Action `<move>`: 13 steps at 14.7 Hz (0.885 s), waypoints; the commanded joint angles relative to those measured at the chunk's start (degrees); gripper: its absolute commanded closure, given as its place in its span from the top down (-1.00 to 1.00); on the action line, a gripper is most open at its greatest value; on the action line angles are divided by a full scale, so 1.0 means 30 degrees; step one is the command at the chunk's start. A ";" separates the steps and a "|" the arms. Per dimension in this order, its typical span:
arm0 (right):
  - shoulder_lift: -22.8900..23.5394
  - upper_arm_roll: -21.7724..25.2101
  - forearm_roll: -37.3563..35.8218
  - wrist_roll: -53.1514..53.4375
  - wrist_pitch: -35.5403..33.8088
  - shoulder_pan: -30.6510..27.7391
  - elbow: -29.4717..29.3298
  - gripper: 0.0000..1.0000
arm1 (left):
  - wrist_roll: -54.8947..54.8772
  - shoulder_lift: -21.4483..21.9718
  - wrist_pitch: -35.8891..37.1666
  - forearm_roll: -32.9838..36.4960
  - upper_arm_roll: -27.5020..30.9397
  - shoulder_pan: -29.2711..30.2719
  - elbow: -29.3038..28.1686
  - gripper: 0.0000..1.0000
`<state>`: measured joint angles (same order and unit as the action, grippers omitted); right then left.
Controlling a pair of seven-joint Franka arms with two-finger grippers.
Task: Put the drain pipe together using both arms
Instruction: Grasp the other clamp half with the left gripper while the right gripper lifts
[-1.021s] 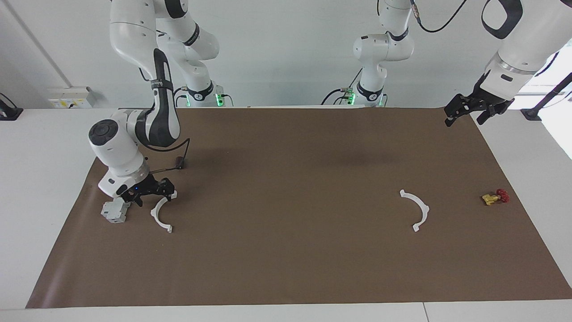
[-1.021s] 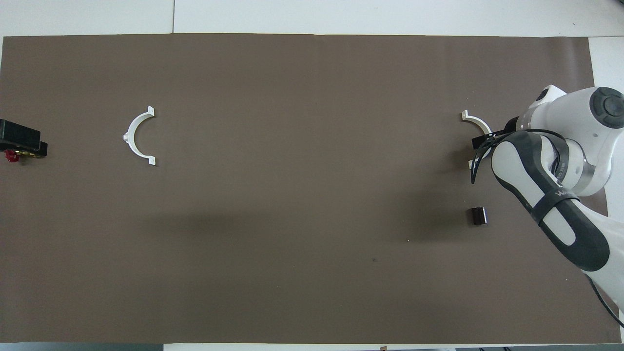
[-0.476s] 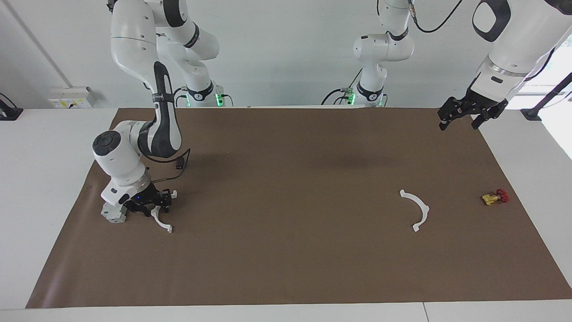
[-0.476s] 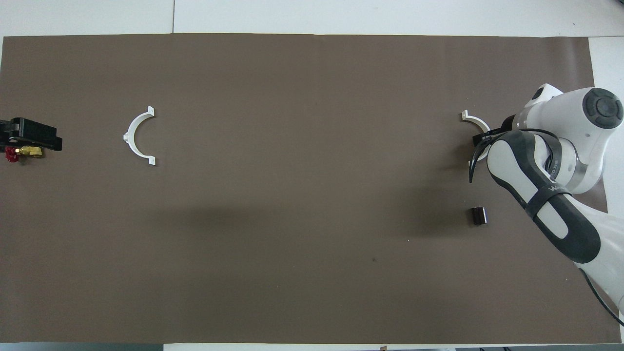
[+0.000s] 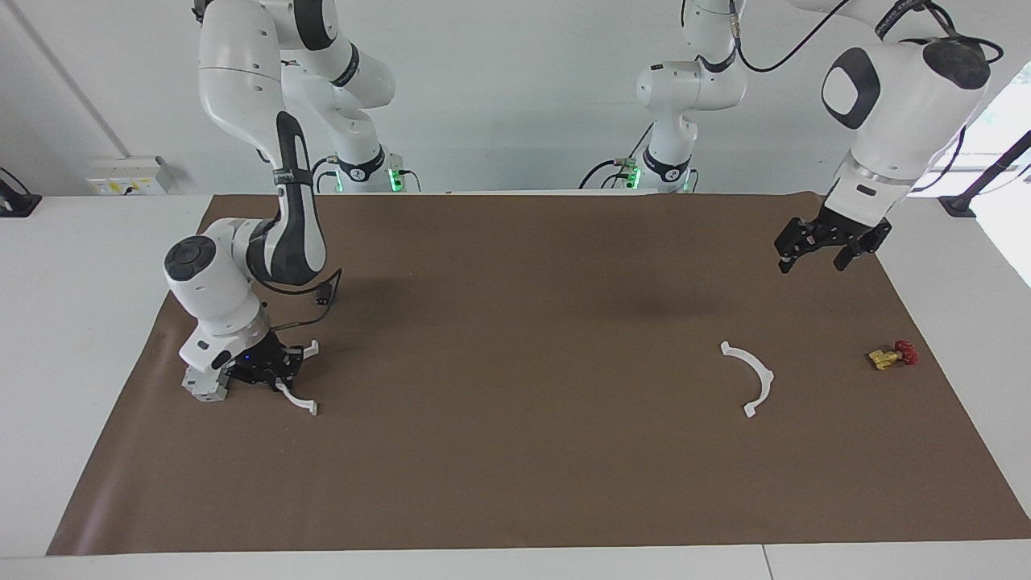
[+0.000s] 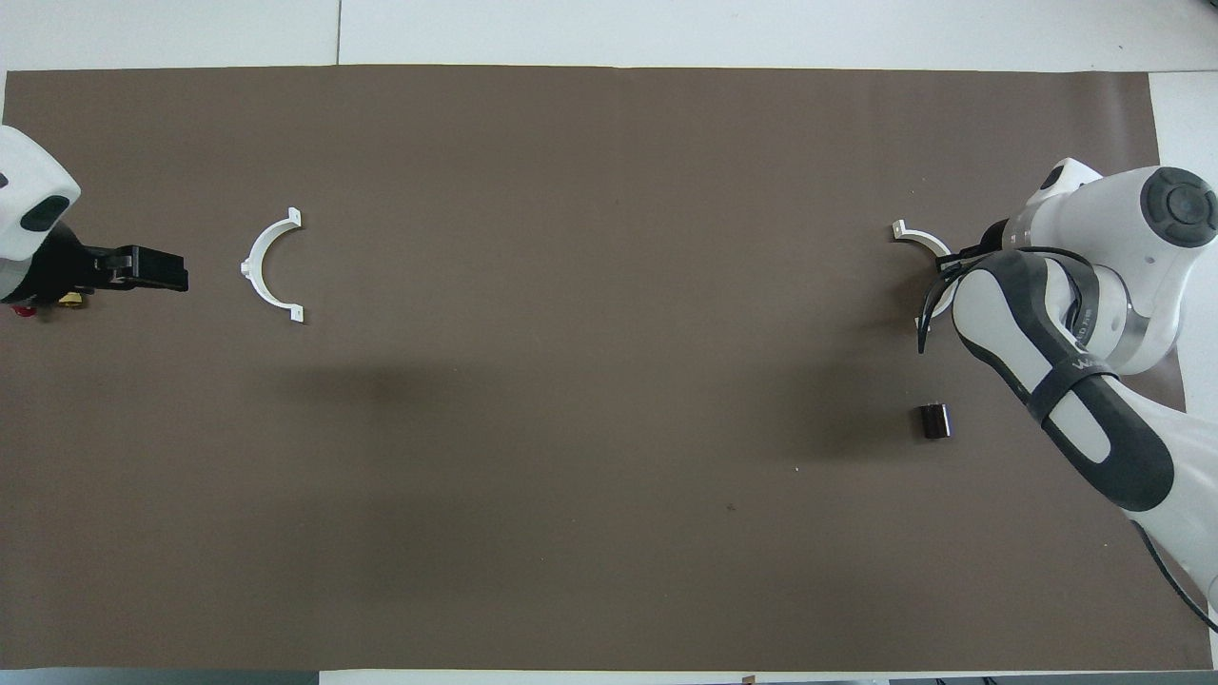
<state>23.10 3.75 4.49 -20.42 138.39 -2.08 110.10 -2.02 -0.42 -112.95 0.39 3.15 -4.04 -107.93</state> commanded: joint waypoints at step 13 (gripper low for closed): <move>0.1353 -0.1307 -0.0090 1.3775 -0.4090 0.8660 -0.4622 -1.00 | -0.0205 -0.5243 -0.9483 0.0250 0.0005 0.0175 -0.2140 0.91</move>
<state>26.98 -0.37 4.72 19.28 123.88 23.62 94.49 -2.03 -13.88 -137.22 0.40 3.18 -3.84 -113.69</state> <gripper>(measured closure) 0.793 0.018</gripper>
